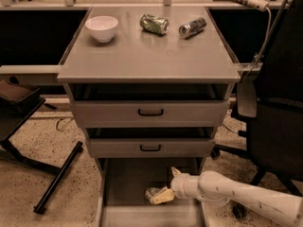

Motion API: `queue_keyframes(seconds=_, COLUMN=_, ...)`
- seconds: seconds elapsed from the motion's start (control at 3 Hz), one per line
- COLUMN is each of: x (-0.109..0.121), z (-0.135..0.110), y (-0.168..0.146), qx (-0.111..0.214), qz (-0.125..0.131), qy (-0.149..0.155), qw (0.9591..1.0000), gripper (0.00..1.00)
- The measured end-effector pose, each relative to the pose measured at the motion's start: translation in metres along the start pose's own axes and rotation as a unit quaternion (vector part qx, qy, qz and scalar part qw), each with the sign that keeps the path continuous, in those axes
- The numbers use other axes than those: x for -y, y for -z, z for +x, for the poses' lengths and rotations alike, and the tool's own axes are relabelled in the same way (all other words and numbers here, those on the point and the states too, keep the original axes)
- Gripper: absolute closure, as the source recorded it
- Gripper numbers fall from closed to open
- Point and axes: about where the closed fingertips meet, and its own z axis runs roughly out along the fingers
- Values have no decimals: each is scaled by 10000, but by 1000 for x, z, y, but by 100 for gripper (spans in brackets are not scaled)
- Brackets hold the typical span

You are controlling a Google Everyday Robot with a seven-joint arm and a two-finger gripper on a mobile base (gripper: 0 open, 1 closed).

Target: Pick 7up can from bottom drawer and place on counter

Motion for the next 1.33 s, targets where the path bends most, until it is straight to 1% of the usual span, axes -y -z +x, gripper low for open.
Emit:
queue_keyframes(seconds=0.33, x=18, z=56, y=-32, qx=-214, qz=206, qy=-445, qw=9986, gripper=0)
queue_keyframes(seconds=0.67, x=25, z=104, y=-71, qx=-327, qz=276, qy=-838, qw=9956, gripper=0)
queue_keyframes(seconds=1.0, x=25, z=104, y=-71, qx=-327, qz=275, qy=-838, qw=9956, gripper=0)
queue_keyframes(seconds=1.33, x=22, z=100, y=-85, qx=-229, qz=228, qy=-882, qw=9956, gripper=0)
